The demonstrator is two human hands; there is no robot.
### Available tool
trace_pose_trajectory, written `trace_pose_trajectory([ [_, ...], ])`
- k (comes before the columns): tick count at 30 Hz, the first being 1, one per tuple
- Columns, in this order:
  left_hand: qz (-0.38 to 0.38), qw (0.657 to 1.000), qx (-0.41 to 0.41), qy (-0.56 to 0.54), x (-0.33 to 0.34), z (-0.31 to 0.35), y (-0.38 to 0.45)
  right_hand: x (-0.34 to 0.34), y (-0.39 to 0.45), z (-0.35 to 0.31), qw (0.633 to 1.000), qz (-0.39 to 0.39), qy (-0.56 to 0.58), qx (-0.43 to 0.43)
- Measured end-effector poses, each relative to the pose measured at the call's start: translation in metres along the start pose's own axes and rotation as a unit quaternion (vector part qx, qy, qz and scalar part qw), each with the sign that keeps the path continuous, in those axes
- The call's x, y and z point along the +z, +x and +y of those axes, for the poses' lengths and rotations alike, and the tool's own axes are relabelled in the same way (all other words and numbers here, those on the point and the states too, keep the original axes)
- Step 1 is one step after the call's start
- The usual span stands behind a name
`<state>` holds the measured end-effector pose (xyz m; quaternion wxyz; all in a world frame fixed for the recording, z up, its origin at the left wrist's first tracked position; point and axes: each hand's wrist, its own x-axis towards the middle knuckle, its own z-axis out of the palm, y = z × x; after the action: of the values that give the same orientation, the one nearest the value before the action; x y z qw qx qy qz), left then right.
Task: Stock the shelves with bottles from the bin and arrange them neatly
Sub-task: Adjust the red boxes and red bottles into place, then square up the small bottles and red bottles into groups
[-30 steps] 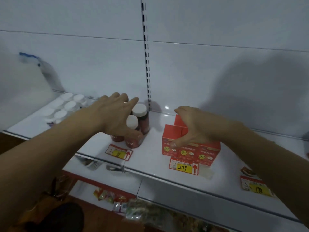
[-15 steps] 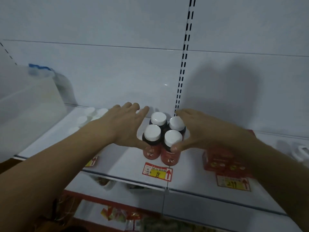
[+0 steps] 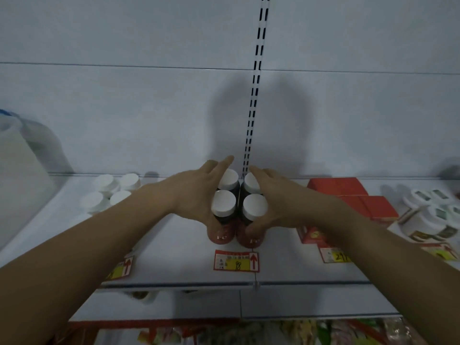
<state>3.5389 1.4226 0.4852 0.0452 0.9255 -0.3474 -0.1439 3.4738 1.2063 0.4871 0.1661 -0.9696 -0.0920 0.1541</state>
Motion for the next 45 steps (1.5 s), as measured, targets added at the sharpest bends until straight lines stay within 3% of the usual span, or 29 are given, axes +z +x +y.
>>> trace_pose_trajectory([
  [17, 0.008, 0.998, -0.011, -0.058, 0.023, 0.003, 0.004, 0.005, 0.008, 0.002, 1.0, -0.004, 0.018, 0.002],
  [45, -0.012, 1.0, -0.026, -0.006, 0.02, 0.01, -0.007, 0.004, -0.002, -0.006, 1.0, -0.016, -0.004, 0.016],
])
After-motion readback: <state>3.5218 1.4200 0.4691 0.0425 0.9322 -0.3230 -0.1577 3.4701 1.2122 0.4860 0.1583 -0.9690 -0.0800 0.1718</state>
